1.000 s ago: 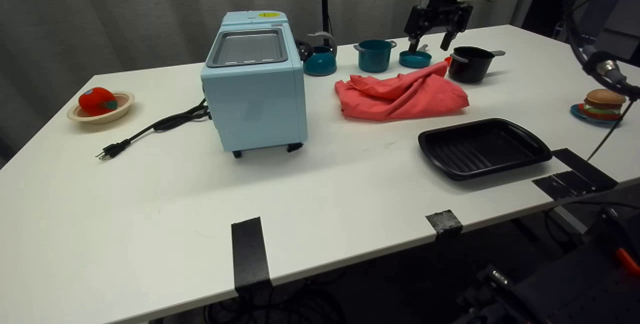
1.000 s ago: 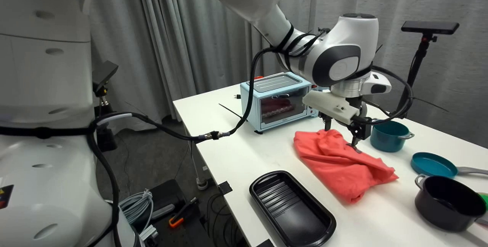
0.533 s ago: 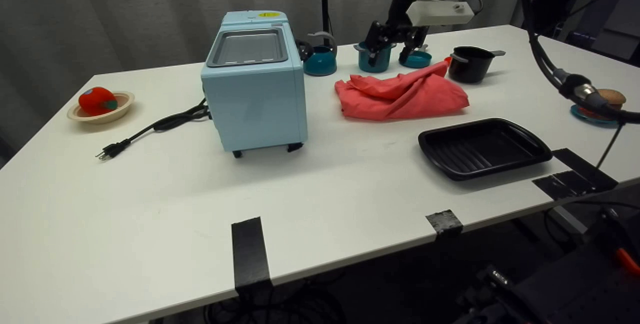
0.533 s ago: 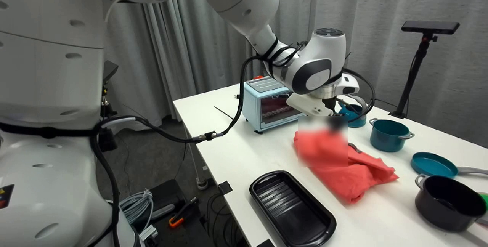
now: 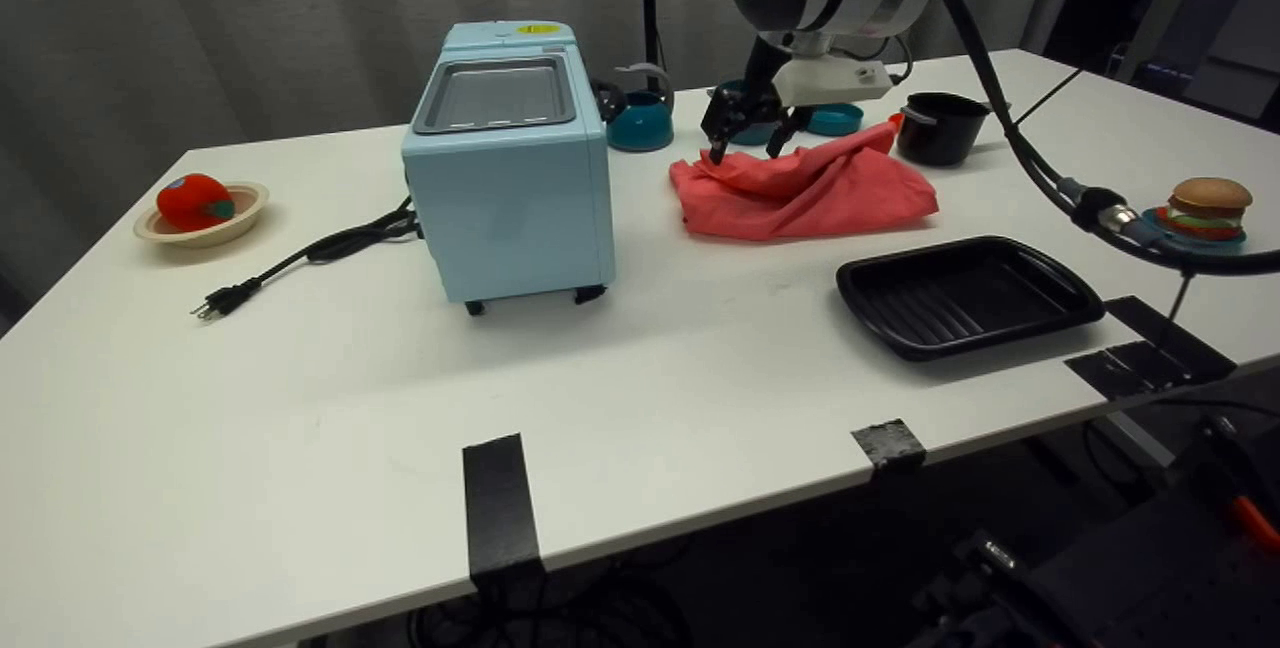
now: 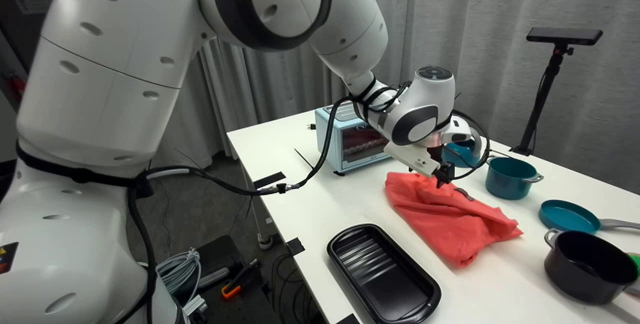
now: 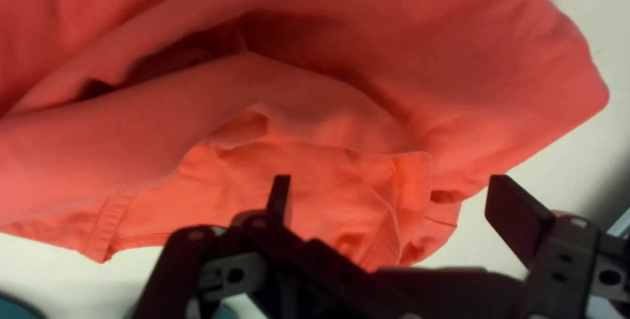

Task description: Unwrap the folded peach t-shirt on the table.

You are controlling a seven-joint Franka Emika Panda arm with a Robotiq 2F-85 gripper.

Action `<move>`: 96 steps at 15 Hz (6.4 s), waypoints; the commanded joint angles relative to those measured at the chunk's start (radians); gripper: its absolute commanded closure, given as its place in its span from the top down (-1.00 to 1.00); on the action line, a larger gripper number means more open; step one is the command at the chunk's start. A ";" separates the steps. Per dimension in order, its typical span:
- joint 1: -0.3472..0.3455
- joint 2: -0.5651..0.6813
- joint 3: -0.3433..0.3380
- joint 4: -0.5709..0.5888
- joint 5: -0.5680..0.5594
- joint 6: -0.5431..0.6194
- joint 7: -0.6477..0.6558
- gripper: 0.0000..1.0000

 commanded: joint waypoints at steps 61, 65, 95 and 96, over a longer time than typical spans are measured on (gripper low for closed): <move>0.089 -0.752 -0.165 -0.630 0.193 -0.513 -0.374 1.00; 0.077 -0.632 -0.174 -0.625 0.177 -0.370 -0.376 1.00; -0.013 -0.201 -0.058 -0.358 -0.008 0.005 -0.135 -1.00; -0.015 -0.206 -0.058 -0.371 -0.007 0.005 -0.132 -0.98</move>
